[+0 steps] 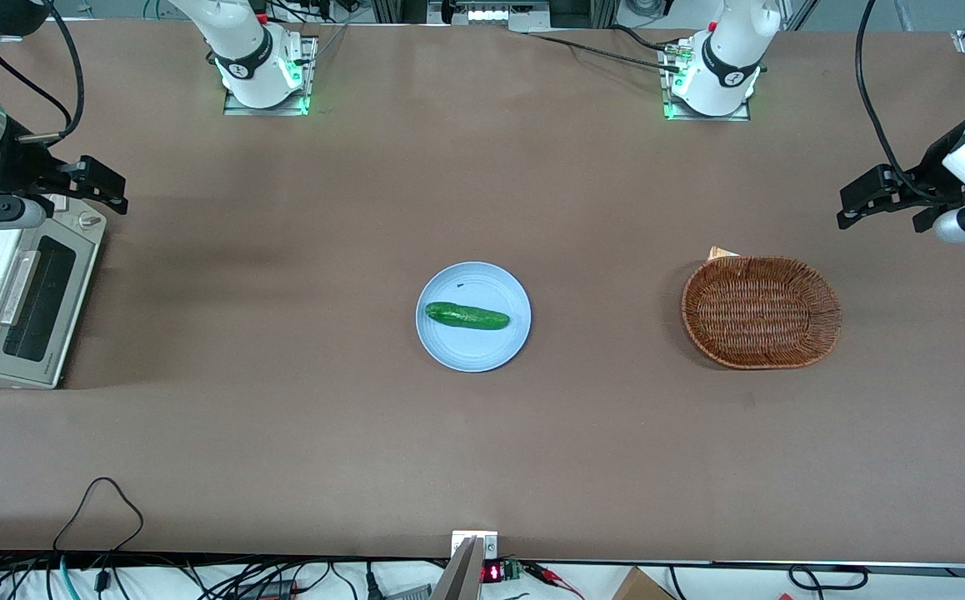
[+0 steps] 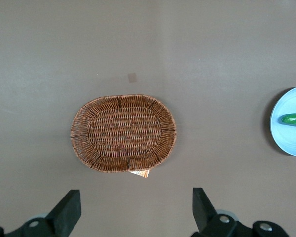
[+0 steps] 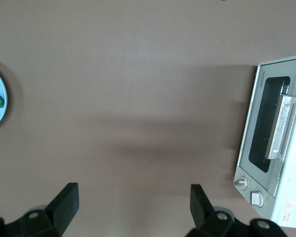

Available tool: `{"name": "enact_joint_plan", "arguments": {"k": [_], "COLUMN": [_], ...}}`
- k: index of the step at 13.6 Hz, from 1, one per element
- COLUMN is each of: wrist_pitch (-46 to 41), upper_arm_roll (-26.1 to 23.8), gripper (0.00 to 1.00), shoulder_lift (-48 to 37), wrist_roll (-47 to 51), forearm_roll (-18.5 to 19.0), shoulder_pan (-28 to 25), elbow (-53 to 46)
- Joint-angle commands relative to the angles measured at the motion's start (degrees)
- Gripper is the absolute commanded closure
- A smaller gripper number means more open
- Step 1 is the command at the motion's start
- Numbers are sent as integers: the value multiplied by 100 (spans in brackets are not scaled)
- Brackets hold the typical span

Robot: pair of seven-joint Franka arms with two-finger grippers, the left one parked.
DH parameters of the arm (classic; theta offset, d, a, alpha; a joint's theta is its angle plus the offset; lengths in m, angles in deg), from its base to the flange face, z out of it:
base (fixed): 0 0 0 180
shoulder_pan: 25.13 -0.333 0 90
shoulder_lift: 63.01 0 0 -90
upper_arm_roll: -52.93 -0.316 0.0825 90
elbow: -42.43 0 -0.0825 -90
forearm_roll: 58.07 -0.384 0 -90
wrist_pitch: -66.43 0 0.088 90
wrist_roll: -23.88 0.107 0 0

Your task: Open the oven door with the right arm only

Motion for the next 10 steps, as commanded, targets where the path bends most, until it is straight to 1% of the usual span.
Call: {"name": "enact_joint_plan", "arguments": {"k": [1, 7, 10], "wrist_pitch": [9, -9, -97], "upper_arm_roll": [-5, 4, 30], "gripper": [0, 0, 0], "shoulder_lift": [-68, -24, 11], "wrist_roll": [-59, -129, -138], "forearm_roll": [-25, -16, 133], "shoulder_pan": [-7, 2, 37], "elbow": [69, 86, 77]}}
